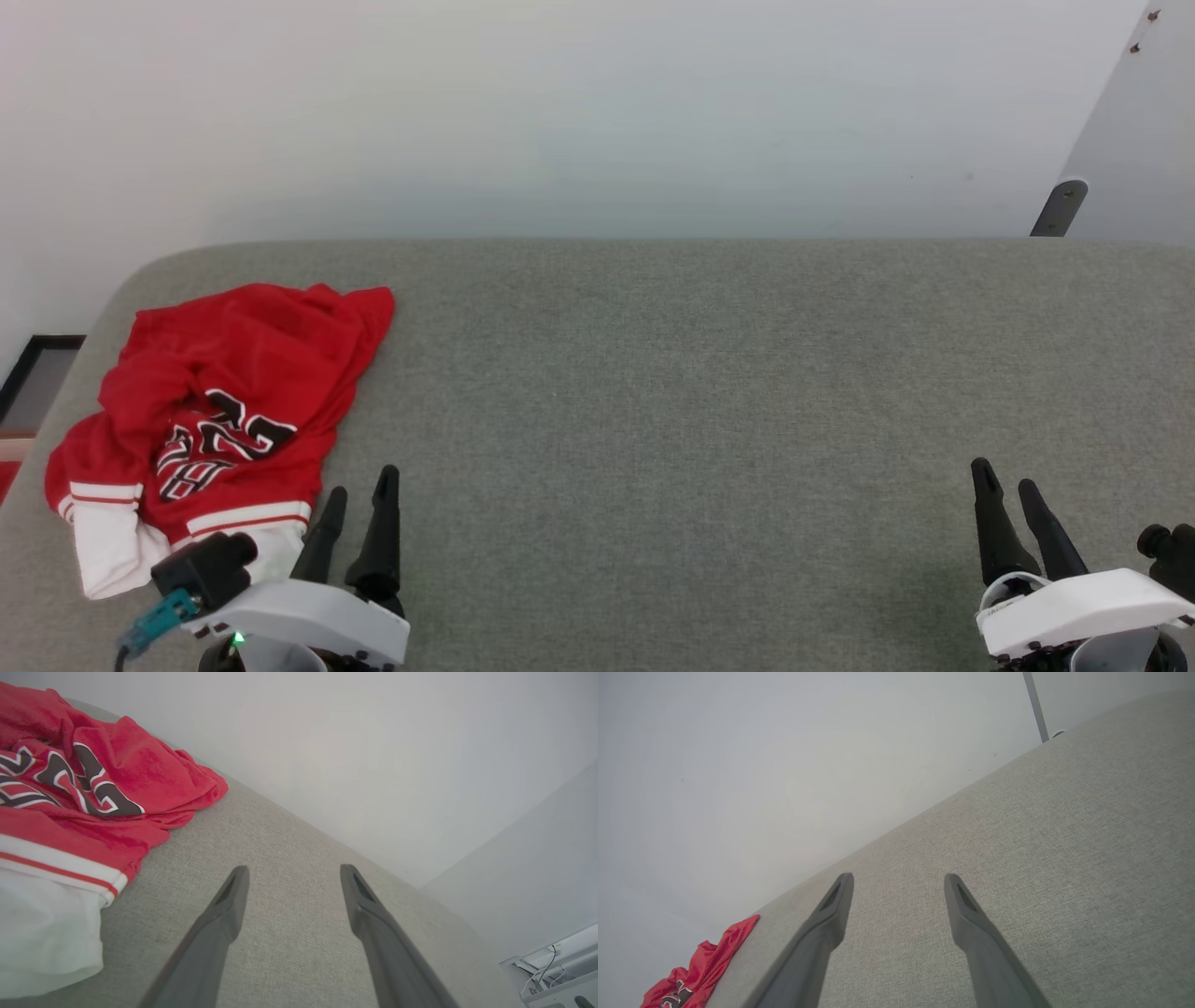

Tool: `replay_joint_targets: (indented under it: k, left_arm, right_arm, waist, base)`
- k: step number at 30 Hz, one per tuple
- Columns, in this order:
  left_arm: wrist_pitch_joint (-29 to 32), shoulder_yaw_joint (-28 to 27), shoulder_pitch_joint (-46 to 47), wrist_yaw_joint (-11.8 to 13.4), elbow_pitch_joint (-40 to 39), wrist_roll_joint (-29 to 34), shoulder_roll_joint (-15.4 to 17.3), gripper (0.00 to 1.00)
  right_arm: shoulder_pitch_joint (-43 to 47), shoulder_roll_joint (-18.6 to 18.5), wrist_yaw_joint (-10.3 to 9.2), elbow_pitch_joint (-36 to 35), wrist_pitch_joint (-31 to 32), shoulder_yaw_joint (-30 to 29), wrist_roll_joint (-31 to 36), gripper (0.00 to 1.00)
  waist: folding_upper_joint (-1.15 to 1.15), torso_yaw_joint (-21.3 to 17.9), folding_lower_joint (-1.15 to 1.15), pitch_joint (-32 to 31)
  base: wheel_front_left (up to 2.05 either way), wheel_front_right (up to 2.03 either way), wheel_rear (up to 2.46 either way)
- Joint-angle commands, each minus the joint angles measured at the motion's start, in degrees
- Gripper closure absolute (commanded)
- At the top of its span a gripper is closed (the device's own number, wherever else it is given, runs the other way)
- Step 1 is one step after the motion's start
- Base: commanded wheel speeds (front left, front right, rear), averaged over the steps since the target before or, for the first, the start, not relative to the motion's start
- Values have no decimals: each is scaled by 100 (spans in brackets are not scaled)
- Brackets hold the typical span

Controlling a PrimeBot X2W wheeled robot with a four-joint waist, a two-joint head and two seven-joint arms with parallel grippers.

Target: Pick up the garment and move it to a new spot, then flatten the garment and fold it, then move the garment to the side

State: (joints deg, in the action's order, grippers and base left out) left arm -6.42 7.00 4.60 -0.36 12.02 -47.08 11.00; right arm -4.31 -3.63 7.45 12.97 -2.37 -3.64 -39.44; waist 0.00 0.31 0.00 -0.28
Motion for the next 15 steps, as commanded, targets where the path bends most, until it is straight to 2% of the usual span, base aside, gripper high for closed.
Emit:
replay_joint_targets:
  k: [1, 15]
  left_arm:
    - [-62, -14, 43, -27, -59, 190, 39, 0]
    - [-279, -109, -28, -105, -200, 1210, 5, 0]
  right_arm:
    - [-140, -15, 3, -91, -43, -30, 197, 0]
    - [-124, 9, 4, -204, -152, -69, 1042, 0]
  waist:
    - [0, 1, 0, -1]
    - [0, 16, 0, -28]
  base:
    - [0, 0, 0]
    - [0, 0, 0]
